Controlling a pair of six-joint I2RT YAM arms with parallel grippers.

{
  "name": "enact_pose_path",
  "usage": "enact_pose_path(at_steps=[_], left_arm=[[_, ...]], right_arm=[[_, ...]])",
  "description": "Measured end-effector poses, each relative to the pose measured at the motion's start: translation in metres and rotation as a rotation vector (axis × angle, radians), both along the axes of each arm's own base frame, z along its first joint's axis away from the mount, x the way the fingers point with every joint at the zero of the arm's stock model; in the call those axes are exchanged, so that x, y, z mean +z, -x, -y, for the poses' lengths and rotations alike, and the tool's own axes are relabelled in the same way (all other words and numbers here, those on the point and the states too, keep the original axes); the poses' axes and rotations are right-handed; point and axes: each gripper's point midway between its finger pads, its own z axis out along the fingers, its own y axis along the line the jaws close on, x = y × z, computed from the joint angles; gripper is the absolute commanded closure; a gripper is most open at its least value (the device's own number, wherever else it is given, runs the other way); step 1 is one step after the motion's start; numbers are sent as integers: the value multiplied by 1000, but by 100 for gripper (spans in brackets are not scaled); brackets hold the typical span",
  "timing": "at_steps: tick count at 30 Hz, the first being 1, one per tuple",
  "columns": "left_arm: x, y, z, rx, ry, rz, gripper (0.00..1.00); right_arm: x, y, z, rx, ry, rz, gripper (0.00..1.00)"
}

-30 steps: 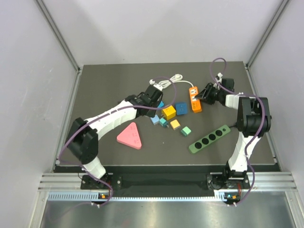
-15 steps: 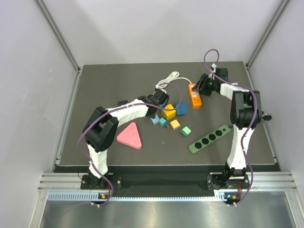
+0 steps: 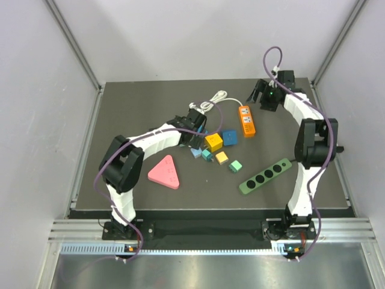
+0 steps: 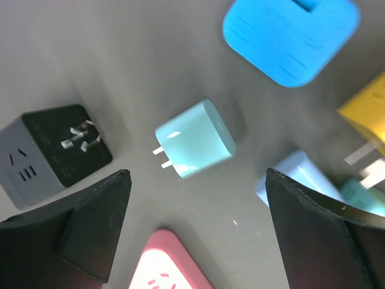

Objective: Pull the plug off the socket

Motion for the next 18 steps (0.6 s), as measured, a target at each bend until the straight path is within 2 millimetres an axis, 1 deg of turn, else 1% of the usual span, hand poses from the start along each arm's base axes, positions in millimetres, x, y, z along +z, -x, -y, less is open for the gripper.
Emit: enact_pose_path(at_steps=[3, 4, 7, 8, 9, 10, 11, 13, 15, 16, 17, 18], left_arm=[[13, 4, 3, -1, 50, 11, 2], [20, 6, 5, -2, 77, 21, 2], [48, 12, 9, 1, 165, 65, 2], [58, 16, 10, -2, 205, 80, 2], [70, 21, 11, -1, 253, 102, 2], [78, 28, 11, -3, 295, 113, 2], [89, 38, 13, -7, 374, 139, 2], [103, 60, 10, -13, 492, 164, 2], [116, 84, 9, -25, 639, 202, 2], [117, 97, 7, -27, 700, 206, 2], [115, 109, 5, -30, 762, 208, 2], [111, 122, 3, -30, 811, 198, 2]], right_arm=[[40, 14, 2, -3, 27, 47, 4], [56, 20, 1, -4, 42, 72, 0], [100, 45, -7, 5, 95, 148, 0], [111, 56, -13, 11, 114, 169, 0], [118, 66, -19, 19, 128, 184, 0], [122, 81, -26, 29, 148, 192, 0], [124, 96, -33, 44, 162, 196, 0], [120, 127, -48, 72, 195, 205, 0], [102, 165, -58, 104, 230, 190, 0], [95, 181, -62, 118, 243, 185, 0], [82, 205, -63, 129, 258, 173, 0], [75, 221, -62, 133, 260, 170, 0]])
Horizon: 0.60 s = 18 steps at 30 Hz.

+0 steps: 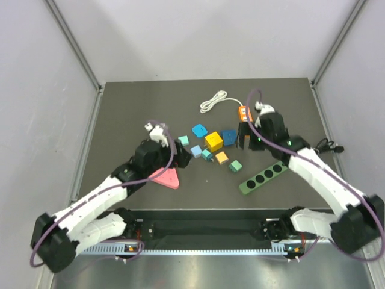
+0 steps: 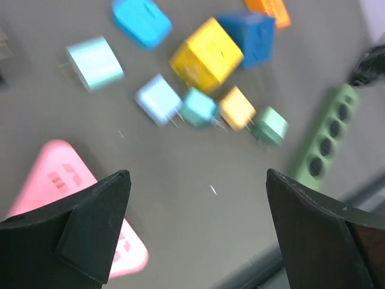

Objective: Pull the plug off the socket

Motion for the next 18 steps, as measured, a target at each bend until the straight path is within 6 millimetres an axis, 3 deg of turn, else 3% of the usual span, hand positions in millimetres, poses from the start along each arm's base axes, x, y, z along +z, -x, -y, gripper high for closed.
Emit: enact_pose_path(at_steps=[2, 4, 9, 14, 18], left_arm=[[-11, 22, -5, -11, 79, -22, 2], [-19, 41, -11, -13, 149, -35, 2], [-5, 70, -26, 0, 373, 39, 2], [12, 89, -37, -1, 564, 130, 2], [-8, 94, -29, -34, 576, 60, 2]], right_arm=[[-13, 32, 10, -25, -6, -3, 0], [-19, 51, 24, -80, -44, 42, 0], [-55, 93, 40, -94, -127, 109, 0], [-64, 112, 38, -112, -241, 112, 0], [-80, 121, 31, -120, -329, 84, 0]])
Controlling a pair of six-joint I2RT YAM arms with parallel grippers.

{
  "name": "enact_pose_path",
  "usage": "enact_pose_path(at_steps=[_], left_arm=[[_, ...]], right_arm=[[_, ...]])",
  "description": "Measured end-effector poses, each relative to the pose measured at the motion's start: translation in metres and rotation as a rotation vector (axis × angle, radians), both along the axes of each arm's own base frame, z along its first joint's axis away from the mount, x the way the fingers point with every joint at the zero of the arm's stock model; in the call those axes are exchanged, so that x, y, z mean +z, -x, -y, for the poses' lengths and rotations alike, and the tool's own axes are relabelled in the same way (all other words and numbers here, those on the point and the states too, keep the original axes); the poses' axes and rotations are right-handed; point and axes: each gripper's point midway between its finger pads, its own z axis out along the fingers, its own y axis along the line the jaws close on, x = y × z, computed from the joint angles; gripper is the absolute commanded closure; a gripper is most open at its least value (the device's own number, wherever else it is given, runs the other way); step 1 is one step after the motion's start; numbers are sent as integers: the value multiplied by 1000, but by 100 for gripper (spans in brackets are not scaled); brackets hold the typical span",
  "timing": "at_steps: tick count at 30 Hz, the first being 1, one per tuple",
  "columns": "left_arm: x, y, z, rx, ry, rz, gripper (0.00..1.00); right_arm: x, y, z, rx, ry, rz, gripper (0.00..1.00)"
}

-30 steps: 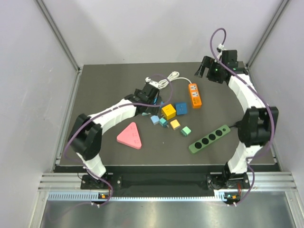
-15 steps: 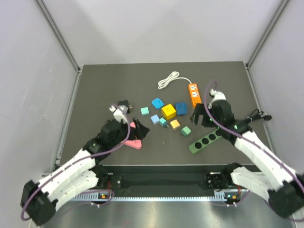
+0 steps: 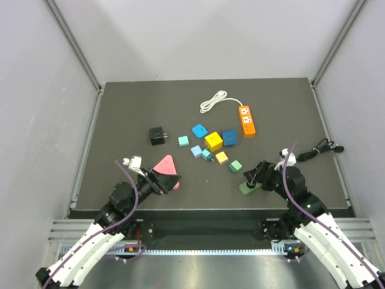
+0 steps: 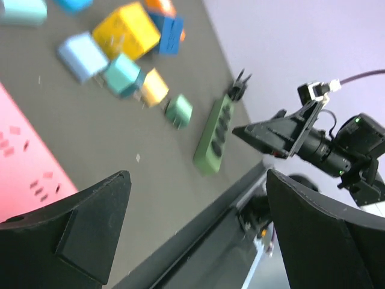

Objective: Pull the plug off the socket

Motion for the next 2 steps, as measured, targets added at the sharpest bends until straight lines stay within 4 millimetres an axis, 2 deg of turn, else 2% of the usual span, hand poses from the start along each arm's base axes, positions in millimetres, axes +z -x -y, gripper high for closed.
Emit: enact_pose_path(at_steps=[2], left_arm=[[-15, 4, 5, -34, 0, -41, 2]], right_arm=[[-16, 7, -2, 4, -33, -28, 0]])
